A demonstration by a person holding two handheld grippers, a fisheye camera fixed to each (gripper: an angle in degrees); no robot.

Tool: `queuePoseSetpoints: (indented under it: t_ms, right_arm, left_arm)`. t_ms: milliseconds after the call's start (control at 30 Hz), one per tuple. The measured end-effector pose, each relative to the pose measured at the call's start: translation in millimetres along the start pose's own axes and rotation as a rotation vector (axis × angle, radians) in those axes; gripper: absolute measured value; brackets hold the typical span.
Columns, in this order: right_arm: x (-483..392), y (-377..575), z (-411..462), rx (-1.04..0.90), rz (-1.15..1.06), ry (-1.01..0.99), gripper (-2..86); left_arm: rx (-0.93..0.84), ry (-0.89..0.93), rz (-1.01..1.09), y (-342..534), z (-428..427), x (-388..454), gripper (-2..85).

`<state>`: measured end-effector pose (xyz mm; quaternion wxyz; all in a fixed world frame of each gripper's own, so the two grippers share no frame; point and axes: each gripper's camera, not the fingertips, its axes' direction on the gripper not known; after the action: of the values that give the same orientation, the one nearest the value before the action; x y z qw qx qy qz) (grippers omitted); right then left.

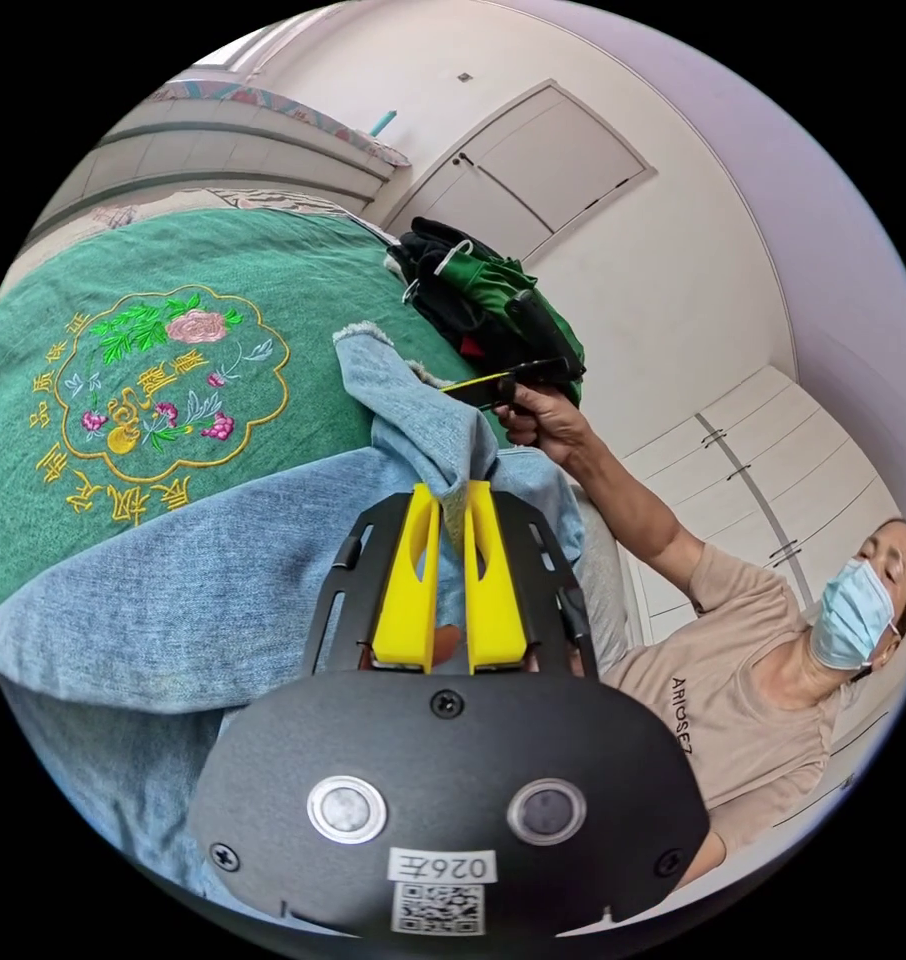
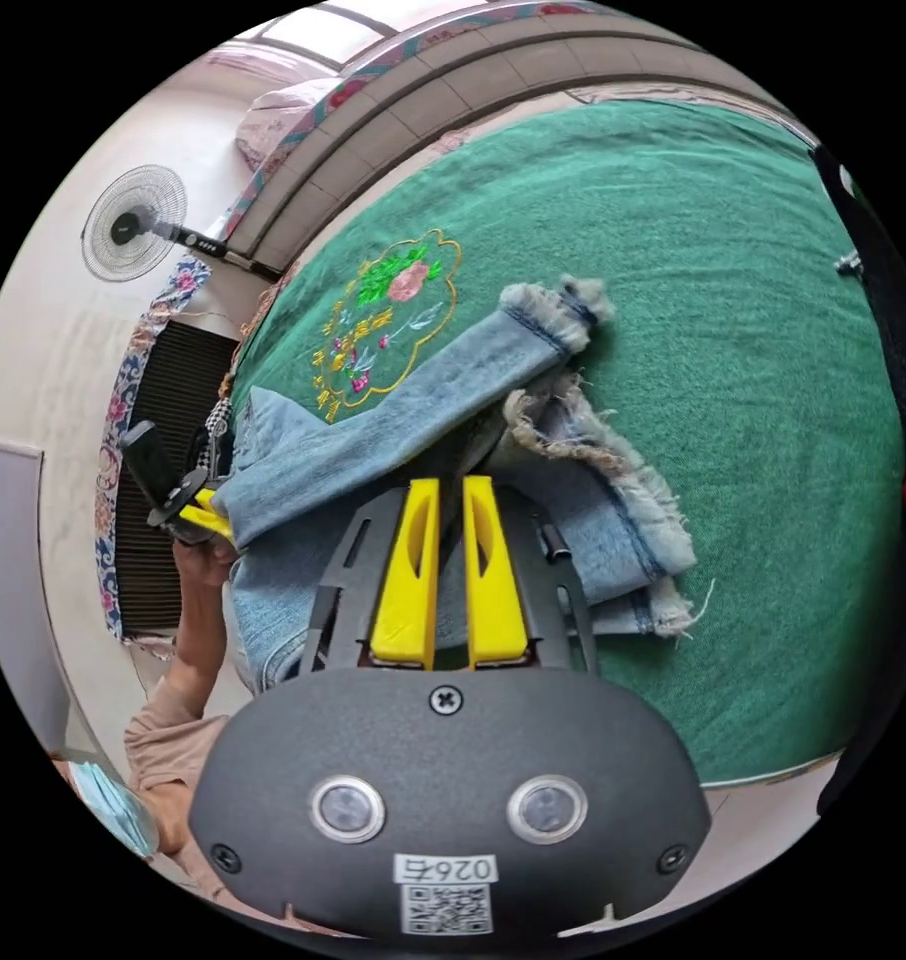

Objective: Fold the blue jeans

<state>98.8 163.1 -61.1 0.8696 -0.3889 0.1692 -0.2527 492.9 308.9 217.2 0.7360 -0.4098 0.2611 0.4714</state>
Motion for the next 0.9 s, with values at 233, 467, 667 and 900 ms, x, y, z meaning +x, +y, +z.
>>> queuePoseSetpoints:
  t_ms: [233,467,667,900]
  right_arm:
    - [-32.6,130.1,-115.1,0.397,-0.067,0.178,-1.4]
    - [-26.6,376.8,-180.6,0.629,0.018,0.33,-1.3]
    - [-5.0,456.7,-109.0,0.461,0.115,0.476,1.2]
    - [-100.5,615.4,-133.2,1.161,-0.142,0.5,3.7]
  left_arm:
    - [0.091,-0.071,-0.032,-6.2,-15.5,25.7,3.8]
    - [0.111,-0.102,-0.018,-14.1,-11.2,57.6,4.6]
    - [0.218,-0.153,0.022,49.7,-50.6,97.6,4.2]
    - [0.695,-0.222,0.333,200.2,-223.1,222.4,-0.7]
